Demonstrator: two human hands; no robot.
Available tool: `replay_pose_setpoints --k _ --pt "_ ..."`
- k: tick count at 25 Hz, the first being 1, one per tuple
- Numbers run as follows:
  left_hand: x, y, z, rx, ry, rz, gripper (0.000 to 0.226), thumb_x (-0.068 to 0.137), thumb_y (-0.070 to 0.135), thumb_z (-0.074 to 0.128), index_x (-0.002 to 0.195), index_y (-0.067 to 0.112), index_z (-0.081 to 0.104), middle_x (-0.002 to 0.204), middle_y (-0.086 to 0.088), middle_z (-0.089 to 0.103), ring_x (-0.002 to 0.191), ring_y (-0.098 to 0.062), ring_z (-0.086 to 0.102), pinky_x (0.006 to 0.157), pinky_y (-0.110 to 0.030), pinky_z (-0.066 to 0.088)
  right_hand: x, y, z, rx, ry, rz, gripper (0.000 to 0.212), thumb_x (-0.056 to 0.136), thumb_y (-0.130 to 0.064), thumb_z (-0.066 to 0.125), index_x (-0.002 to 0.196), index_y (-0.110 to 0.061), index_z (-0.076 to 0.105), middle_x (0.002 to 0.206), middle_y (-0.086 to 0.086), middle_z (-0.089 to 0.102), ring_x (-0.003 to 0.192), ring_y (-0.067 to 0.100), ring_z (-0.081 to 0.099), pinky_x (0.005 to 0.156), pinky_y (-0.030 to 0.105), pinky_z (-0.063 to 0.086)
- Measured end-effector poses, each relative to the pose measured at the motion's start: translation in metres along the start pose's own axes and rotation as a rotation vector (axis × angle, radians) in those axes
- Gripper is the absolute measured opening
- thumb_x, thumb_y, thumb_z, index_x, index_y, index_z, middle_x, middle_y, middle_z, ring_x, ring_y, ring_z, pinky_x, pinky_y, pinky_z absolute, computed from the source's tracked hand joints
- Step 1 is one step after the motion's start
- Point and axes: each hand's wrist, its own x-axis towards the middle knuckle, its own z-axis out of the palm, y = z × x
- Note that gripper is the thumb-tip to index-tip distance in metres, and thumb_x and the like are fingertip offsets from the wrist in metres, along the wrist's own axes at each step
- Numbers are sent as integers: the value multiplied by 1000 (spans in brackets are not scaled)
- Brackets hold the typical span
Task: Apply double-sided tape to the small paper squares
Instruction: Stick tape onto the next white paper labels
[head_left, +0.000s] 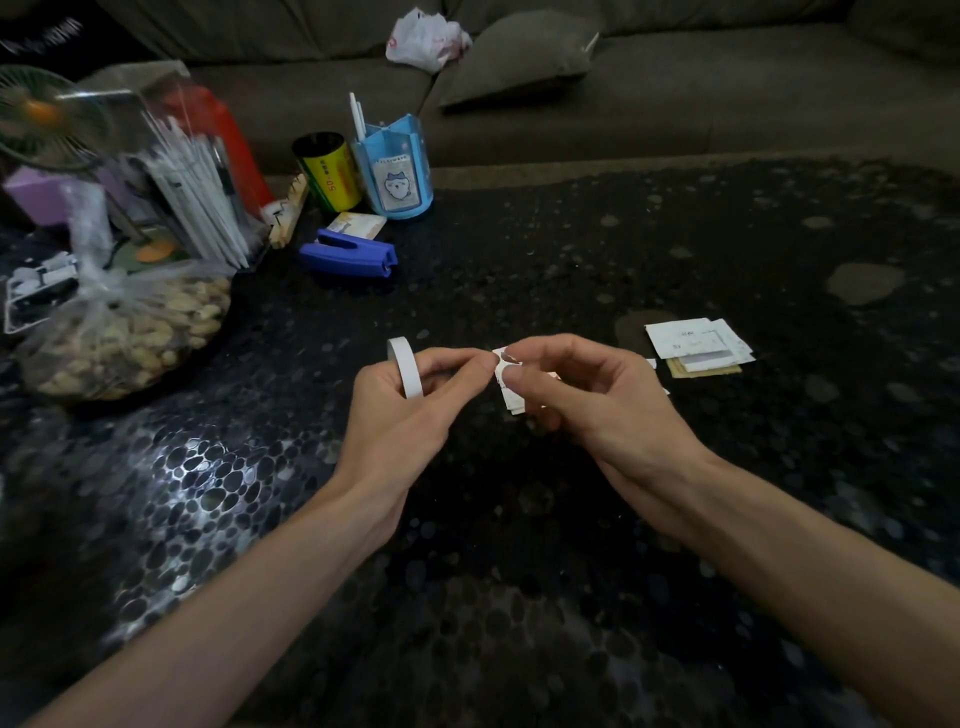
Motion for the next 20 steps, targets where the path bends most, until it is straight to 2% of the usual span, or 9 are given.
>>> replay_pose_setpoints --k 2,4,7,12,20 --pt "1 0 -2 2 12 -14 14 95 20 71 104 14 79 52 19 60 47 4 56 49 -8 40 1 2 0 -6 18 -17 13 90 -14 80 102 -13 81 95 0 76 67 2 60 66 20 47" --pt "1 0 -2 11 16 -21 13 95 23 71 103 17 79 52 19 60 47 3 56 48 -11 40 1 3 0 -7 19 -28 13 91 -15 79 103 -11 80 91 0 75 67 4 59 63 18 46" --pt "1 1 -2 18 25 -21 14 95 24 71 102 17 79 51 18 59 46 2 55 49 -12 38 3 4 0 -11 31 -5 13 94 -22 76 102 -13 80 80 0 70 69 8 59 64 21 46" --pt "0 2 -2 -10 35 -37 15 93 30 70 97 20 80 49 16 56 43 -4 45 55 -26 31 4 6 2 9 38 17 17 99 -25 70 105 -11 77 80 8 66 71 11 58 67 26 44" --pt "0 0 -2 -8 13 -12 15 94 28 70 98 19 80 48 16 52 43 -5 41 51 -23 30 4 2 4 -41 103 10 7 96 -18 74 97 -14 79 68 3 64 60 5 56 61 19 44"
